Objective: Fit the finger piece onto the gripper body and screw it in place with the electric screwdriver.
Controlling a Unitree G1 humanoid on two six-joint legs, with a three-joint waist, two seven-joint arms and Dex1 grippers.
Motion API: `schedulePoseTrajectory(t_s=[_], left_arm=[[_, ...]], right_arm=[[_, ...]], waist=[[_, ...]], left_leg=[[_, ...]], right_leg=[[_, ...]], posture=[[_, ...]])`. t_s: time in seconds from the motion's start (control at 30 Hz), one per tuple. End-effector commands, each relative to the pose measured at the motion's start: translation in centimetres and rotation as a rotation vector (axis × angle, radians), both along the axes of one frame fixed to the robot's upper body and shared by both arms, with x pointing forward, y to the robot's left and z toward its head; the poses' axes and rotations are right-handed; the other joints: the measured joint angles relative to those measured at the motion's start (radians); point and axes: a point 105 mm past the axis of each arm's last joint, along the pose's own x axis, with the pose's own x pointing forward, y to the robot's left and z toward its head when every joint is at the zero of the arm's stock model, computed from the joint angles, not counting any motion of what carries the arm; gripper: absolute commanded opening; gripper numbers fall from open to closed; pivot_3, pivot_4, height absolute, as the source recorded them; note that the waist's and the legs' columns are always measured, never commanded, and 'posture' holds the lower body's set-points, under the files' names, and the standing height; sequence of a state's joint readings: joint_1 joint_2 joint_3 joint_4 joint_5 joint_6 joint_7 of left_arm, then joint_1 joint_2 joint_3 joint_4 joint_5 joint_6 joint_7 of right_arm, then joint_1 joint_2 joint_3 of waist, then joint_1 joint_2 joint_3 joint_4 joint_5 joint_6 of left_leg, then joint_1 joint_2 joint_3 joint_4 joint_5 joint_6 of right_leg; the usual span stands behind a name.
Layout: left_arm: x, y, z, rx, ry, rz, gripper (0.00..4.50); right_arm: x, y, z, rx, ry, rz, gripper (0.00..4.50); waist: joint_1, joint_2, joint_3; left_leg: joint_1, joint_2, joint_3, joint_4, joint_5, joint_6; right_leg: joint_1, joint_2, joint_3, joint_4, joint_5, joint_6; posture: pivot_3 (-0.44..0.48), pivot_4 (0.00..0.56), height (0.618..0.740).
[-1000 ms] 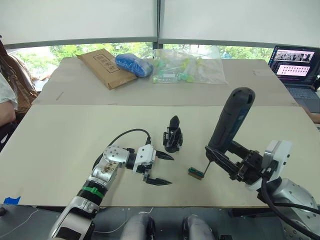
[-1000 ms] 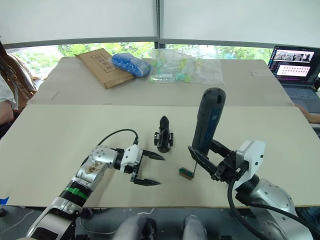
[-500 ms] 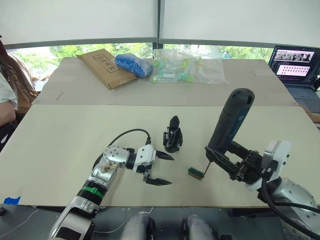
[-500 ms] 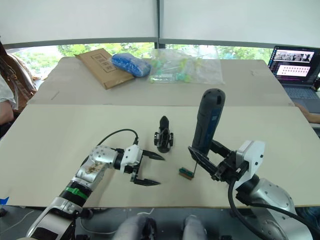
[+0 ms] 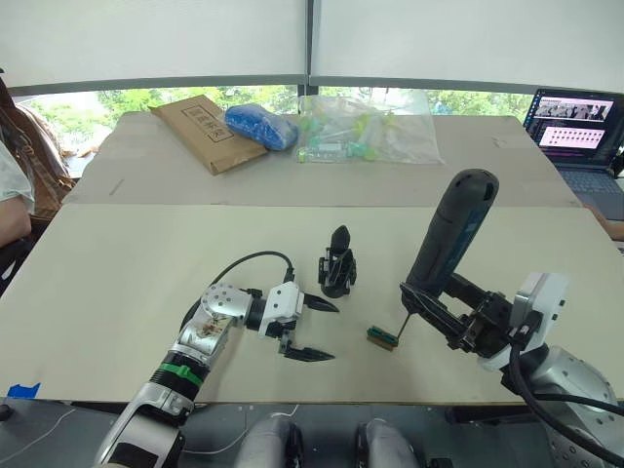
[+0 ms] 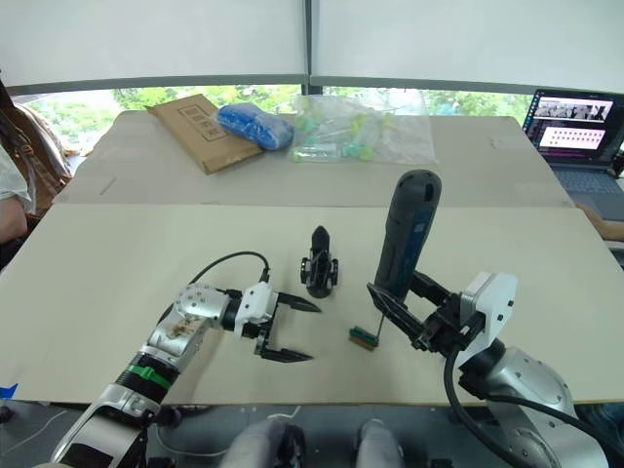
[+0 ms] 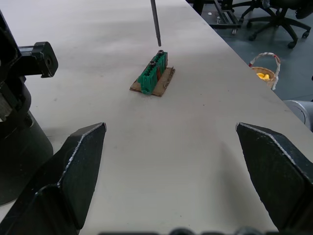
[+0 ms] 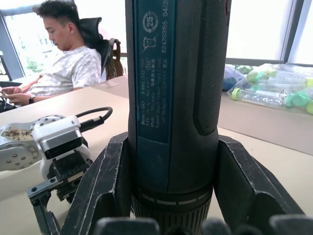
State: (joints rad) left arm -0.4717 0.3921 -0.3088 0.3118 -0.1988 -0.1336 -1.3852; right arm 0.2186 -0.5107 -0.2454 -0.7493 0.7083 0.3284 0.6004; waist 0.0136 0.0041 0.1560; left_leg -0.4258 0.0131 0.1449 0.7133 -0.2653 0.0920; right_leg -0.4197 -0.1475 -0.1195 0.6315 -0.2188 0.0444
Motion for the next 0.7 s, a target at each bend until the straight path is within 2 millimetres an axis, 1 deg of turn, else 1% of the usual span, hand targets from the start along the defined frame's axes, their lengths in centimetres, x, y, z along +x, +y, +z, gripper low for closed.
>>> schedulePoseTrajectory(t_s=[0.03,0.7], left_arm=[[0.18,-0.1,0.92,-0.013,-0.05,-0.012,4.5],[0.11,-0.08,0.95,-0.013,-0.052,-0.013,4.5]], right_arm=[[-0.67,0.43,1.48,0.001,-0.086,0.022,1.91],[-0.75,0.73,1.6,-0.001,-0.095,0.028,1.91]], waist=[[0.0,0.0,0.0],[0.0,0.0,0.0]], left_leg=[[0.0,0.0,0.0,0.0,0.0,0.0],[0.0,0.0,0.0,0.0,0.0,0.0]], right_leg=[[0.0,0.0,0.0,0.0,0.0,0.0],[0.0,0.0,0.0,0.0,0.0,0.0]], posture=[[0.0,0.15,0.732],[0.0,0.15,0.732]])
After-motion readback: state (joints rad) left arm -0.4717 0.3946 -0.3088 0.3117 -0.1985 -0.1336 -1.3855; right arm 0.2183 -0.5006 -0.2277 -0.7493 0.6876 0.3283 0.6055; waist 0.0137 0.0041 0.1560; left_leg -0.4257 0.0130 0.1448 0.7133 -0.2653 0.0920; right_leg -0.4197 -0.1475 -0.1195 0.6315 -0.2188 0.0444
